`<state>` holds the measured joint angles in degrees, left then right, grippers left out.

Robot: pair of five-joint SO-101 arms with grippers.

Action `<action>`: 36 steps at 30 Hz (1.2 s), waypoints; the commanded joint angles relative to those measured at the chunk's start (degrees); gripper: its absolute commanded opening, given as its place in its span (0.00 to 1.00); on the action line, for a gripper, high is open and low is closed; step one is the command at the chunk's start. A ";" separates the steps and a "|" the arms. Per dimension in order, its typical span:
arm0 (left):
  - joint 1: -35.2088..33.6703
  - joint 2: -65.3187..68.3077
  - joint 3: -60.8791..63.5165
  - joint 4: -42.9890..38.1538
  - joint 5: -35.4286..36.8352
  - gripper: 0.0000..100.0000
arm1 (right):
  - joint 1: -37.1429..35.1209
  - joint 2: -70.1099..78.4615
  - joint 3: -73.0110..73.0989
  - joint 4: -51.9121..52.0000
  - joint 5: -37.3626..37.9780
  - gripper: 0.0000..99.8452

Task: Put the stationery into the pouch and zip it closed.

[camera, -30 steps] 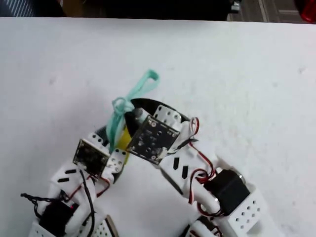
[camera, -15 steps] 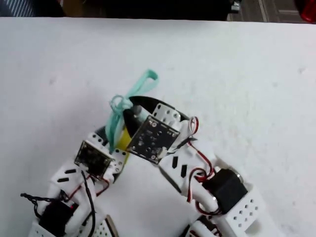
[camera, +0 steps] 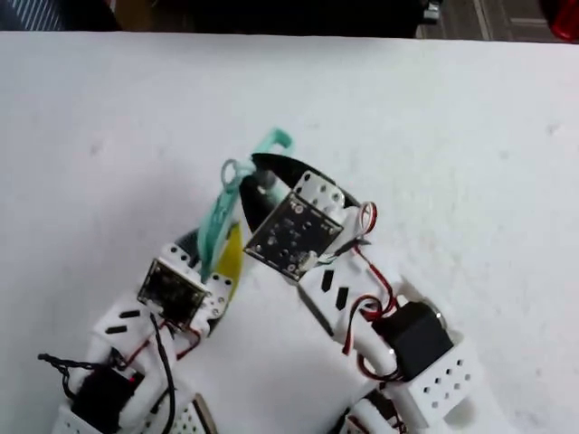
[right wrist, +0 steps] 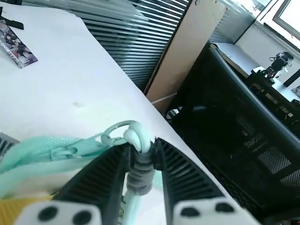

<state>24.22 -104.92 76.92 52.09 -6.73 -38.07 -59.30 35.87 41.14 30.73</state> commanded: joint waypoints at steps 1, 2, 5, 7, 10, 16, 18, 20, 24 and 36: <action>0.75 -0.04 -0.62 1.05 -0.88 0.02 | 1.54 0.22 -0.44 -2.86 -0.26 0.02; 0.75 -0.04 -0.62 1.05 -0.88 0.02 | 1.63 0.22 -0.44 -2.95 -0.26 0.02; 0.75 -0.04 -0.62 1.05 -0.88 0.02 | 1.63 0.22 -0.44 -3.38 -0.26 0.02; 0.84 -0.04 -0.62 1.05 -0.88 0.02 | 1.63 0.92 -0.53 -3.82 -0.26 0.02; 0.84 -0.04 -0.62 1.05 -0.88 0.02 | 2.24 3.74 -1.49 -4.44 -0.26 0.02; 0.84 -0.04 -0.62 1.14 -0.79 0.02 | 7.25 10.07 -5.01 -4.53 -0.70 0.02; 0.84 -0.04 -0.62 1.14 -0.79 0.02 | 8.48 11.03 -5.63 -4.62 -0.70 0.02; 0.84 -0.04 -0.62 1.14 -0.97 0.02 | 9.71 11.74 -6.59 -4.62 -0.79 0.02; 0.84 -0.04 -0.62 1.14 -2.02 0.02 | 11.82 13.67 -7.12 -7.69 -0.79 0.02; 0.40 -0.04 -0.62 0.70 -1.76 0.02 | 16.57 20.26 -6.77 -9.10 -0.79 0.02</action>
<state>24.04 -104.66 76.84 51.82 -8.22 -26.55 -40.31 31.74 31.56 30.73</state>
